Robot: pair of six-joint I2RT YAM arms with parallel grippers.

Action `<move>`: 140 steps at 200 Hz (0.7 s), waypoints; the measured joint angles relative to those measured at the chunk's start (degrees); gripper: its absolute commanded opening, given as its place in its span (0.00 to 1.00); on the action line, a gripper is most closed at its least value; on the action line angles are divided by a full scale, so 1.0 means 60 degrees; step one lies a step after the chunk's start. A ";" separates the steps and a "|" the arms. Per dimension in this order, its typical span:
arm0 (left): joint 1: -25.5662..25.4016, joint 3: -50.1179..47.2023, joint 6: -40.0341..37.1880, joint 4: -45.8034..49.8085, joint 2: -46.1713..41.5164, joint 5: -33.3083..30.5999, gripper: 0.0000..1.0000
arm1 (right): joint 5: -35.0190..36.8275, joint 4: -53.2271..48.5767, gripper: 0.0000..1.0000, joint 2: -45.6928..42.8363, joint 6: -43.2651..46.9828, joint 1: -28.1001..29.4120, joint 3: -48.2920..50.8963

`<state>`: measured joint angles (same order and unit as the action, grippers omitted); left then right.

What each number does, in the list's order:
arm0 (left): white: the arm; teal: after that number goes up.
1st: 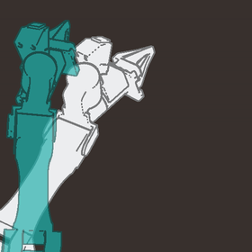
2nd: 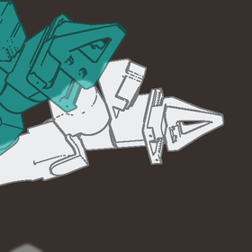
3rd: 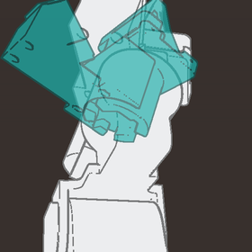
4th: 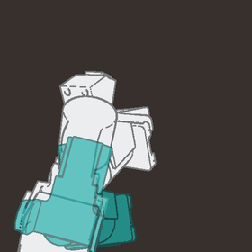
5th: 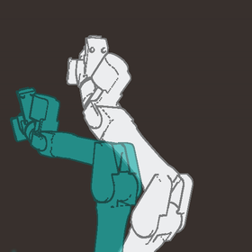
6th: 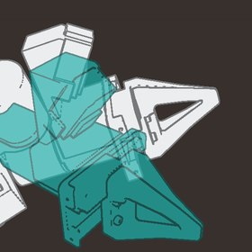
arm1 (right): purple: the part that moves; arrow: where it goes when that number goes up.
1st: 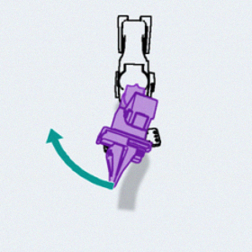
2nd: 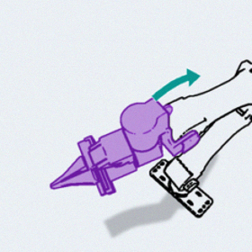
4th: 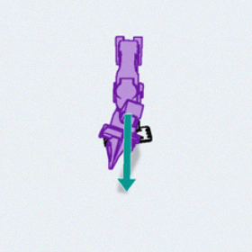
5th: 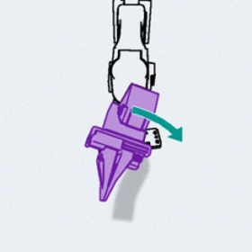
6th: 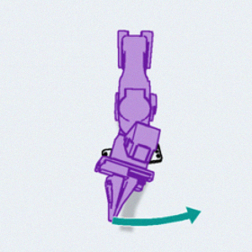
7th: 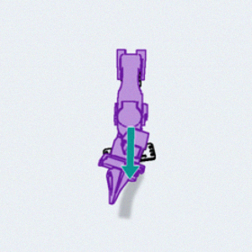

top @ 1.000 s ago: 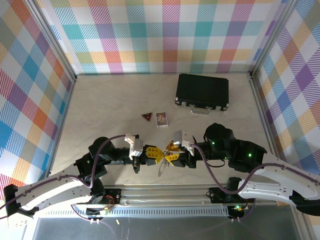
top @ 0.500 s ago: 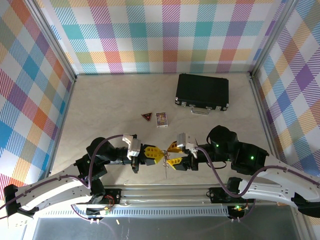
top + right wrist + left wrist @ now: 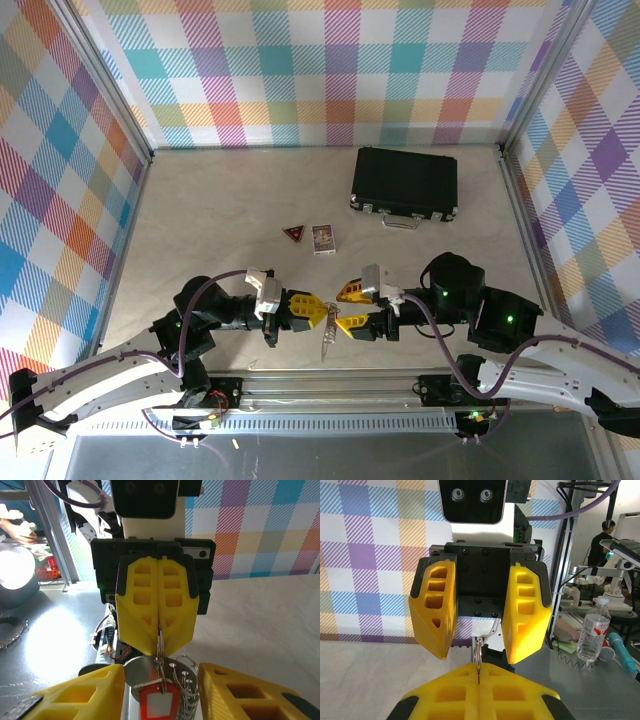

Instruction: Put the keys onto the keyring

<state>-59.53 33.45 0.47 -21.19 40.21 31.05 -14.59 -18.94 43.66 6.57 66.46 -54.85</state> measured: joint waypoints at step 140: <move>0.0000 0.0000 -0.0004 0.0007 0.0036 0.0000 0.00 | -0.0146 0.0543 0.07 0.0211 -0.0310 0.0000 0.0270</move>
<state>-59.53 33.45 0.45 -21.15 40.42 31.05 -15.46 -15.68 44.93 4.71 66.46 -53.23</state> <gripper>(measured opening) 0.063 0.112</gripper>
